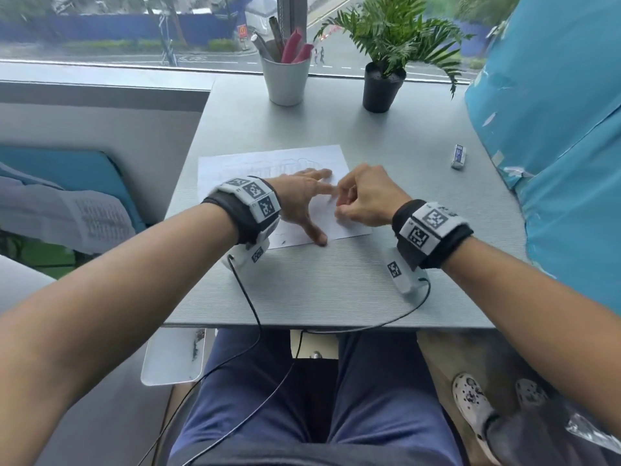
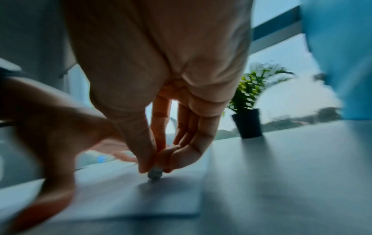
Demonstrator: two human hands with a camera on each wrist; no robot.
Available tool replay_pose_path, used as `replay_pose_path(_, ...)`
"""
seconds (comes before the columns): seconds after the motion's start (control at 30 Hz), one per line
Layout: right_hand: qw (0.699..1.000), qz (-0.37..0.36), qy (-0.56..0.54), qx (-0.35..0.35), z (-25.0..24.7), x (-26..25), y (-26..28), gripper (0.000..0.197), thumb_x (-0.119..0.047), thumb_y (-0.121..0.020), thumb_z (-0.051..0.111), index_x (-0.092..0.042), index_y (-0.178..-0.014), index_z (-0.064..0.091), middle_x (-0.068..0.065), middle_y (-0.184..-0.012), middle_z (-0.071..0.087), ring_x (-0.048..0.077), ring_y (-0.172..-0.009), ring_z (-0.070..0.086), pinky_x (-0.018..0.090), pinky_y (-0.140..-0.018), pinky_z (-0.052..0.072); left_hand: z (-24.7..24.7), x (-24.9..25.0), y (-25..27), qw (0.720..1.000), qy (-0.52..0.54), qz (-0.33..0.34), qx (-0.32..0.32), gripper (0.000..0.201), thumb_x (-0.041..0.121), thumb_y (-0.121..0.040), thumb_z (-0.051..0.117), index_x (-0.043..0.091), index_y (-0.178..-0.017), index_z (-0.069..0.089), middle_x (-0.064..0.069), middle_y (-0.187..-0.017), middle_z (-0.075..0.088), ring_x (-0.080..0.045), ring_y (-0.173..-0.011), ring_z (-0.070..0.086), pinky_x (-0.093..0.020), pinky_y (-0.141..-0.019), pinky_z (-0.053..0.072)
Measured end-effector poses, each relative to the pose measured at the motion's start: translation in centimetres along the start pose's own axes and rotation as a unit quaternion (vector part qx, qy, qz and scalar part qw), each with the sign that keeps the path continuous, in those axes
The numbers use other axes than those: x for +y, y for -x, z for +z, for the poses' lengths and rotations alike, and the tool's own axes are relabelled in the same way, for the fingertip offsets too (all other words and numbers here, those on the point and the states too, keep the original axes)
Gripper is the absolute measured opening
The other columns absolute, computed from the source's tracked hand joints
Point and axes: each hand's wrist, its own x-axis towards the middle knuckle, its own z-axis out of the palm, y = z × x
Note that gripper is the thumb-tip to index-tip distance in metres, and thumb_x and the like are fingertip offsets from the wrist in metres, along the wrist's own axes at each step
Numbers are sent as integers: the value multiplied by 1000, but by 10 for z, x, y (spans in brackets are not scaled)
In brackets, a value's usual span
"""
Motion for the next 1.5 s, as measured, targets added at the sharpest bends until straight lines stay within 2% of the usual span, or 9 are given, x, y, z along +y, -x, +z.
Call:
replay_pose_path(0.37, 997, -47, 21, -58, 3, -6, 0, 4, -16, -73, 79, -16, -72, 75, -7, -69, 64, 7, -65, 60, 19, -57, 47, -1, 1, 0, 1000, -7, -12, -20, 121, 75, -56, 78, 47, -155, 15, 2, -167, -16, -23, -153, -16, -69, -116, -1)
replay_pose_path(0.53, 1000, 12, 0, 4, -16, 10, -12, 9, -18, -71, 82, -16, -69, 73, -7, -66, 61, 4, -59, 55, 19, -56, 43, -1, 1, 1, 999, -11, -12, -27, 123, 77, -53, 77, 48, -155, 15, 5, -167, -15, -21, -153, -15, -70, -116, 0)
replay_pose_path(0.67, 992, -71, 10, -101, 9, -13, 12, 9, -20, -74, 81, -18, -71, 74, -13, -73, 62, 5, -69, 62, 21, -60, 52, 4, -1, 3, 999, -5, 26, -40, 121, 78, -50, 77, 50, -153, 20, 5, -166, -16, -19, -152, -19, -74, -113, -3)
replay_pose_path(0.8, 1000, 2, -2, -14, -17, 12, -12, 9, -21, -71, 83, -17, -70, 75, -9, -64, 63, 3, -59, 57, 21, -59, 43, 5, 0, 6, 999, -12, 22, -41, 126, 75, -55, 78, 48, -155, 8, 7, -166, -17, -18, -152, -19, -70, -115, -5)
replay_pose_path(0.97, 992, -69, 0, -101, 7, -9, 10, 10, -19, -72, 81, -20, -67, 73, -12, -67, 66, 3, -63, 62, 18, -55, 50, 3, 1, 5, 997, 0, 43, -60, 140, 69, -53, 85, 42, -156, -6, 10, -165, -16, -16, -151, -19, -69, -114, -9)
replay_pose_path(1.1, 1000, 5, 7, -6, -22, 12, -18, 12, -20, -71, 82, -21, -67, 71, -6, -65, 64, 6, -58, 56, 19, -56, 41, 3, 0, 7, 998, -6, 10, -54, 144, 70, -48, 85, 44, -157, -5, 10, -164, -21, -18, -150, -23, -61, -118, -10)
replay_pose_path(1.27, 989, -81, 18, -126, 7, -13, 10, 10, -22, -73, 82, -20, -68, 73, -8, -70, 68, 4, -65, 63, 19, -59, 50, 2, -1, 7, 997, -10, -3, -76, 151, 76, -40, 84, 45, -156, -8, 8, -161, -31, -21, -147, -31, -60, -119, -12)
replay_pose_path(1.4, 1000, -12, 28, -3, -23, 12, -18, 10, -23, -72, 83, -15, -73, 76, -6, -64, 63, 3, -56, 54, 18, -53, 40, 1, 1, 11, 997, -2, -5, -71, 150, 69, -43, 88, 45, -156, -8, 11, -162, -26, -19, -148, -28, -59, -119, -11)
replay_pose_path(1.5, 994, -68, 17, -88, -1, -10, 5, 7, -17, -73, 82, -15, -71, 75, -8, -70, 67, 2, -64, 61, 19, -58, 51, -1, 3, 12, 996, -14, 2, -83, 156, 67, -44, 89, 39, -155, -16, 9, -162, -27, -20, -147, -28, -61, -119, -11)
